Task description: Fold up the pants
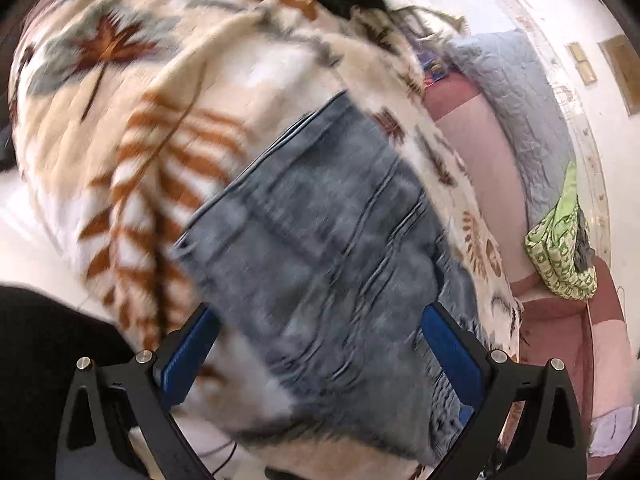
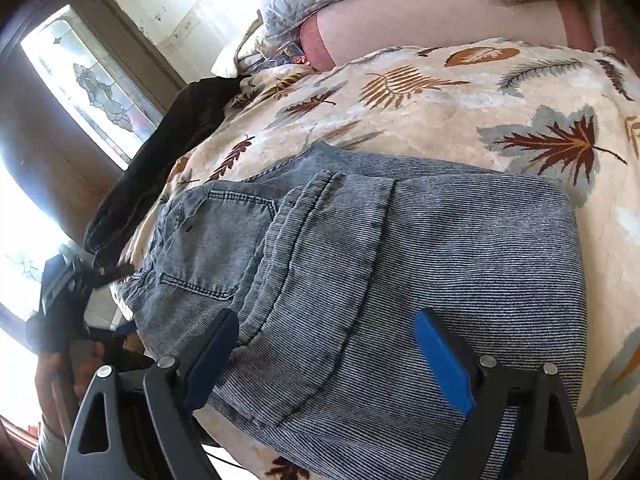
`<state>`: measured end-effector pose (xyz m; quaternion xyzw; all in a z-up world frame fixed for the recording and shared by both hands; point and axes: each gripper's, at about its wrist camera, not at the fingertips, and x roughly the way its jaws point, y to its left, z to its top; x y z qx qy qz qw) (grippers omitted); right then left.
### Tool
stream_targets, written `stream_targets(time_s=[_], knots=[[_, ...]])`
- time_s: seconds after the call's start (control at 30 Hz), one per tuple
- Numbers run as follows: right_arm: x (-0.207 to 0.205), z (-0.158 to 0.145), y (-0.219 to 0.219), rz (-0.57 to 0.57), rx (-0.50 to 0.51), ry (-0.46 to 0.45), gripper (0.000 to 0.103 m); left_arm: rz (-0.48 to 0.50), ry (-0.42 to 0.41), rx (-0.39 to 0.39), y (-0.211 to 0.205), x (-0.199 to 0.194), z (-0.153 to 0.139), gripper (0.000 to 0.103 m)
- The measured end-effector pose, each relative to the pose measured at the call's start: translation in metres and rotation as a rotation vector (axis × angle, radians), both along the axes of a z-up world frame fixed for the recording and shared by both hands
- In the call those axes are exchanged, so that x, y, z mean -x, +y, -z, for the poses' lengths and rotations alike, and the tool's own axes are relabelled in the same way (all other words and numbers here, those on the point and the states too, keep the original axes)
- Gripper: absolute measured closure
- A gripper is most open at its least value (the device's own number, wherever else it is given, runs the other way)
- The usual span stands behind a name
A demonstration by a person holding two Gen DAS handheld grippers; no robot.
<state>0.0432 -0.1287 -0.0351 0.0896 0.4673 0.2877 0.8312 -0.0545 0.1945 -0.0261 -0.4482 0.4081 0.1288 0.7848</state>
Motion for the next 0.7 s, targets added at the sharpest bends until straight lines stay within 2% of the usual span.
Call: stream_targets(time_s=[0.07, 0.13, 0.2, 0.3, 0.43, 0.57, 0.7], knots=[[0.002, 0.001, 0.001, -0.006, 0.010, -0.011, 0.009, 0.009, -0.010, -0.027, -0.004, -0.008, -0.003, 0.006], [0.003, 0.001, 0.003, -0.010, 0.016, -0.020, 0.008, 0.020, 0.028, -0.091, -0.009, -0.015, -0.002, 0.028], [0.004, 0.001, 0.004, -0.011, 0.022, -0.028, 0.007, 0.017, 0.070, -0.158, -0.011, -0.016, 0.001, 0.041], [0.005, 0.002, 0.009, -0.015, 0.040, -0.042, 0.005, 0.025, 0.066, -0.217, -0.015, -0.015, 0.000, 0.051], [0.010, 0.004, 0.020, -0.027, 0.096, -0.075, 0.001, 0.043, 0.054, -0.281, -0.019, -0.010, 0.000, 0.059], [0.013, 0.005, 0.029, -0.020, 0.162, -0.102, 0.000, 0.068, 0.045, -0.315, -0.022, -0.011, -0.001, 0.062], [0.009, 0.003, 0.031, -0.018, 0.185, -0.068, 0.001, 0.087, 0.037, -0.334, -0.022, -0.012, -0.001, 0.064]])
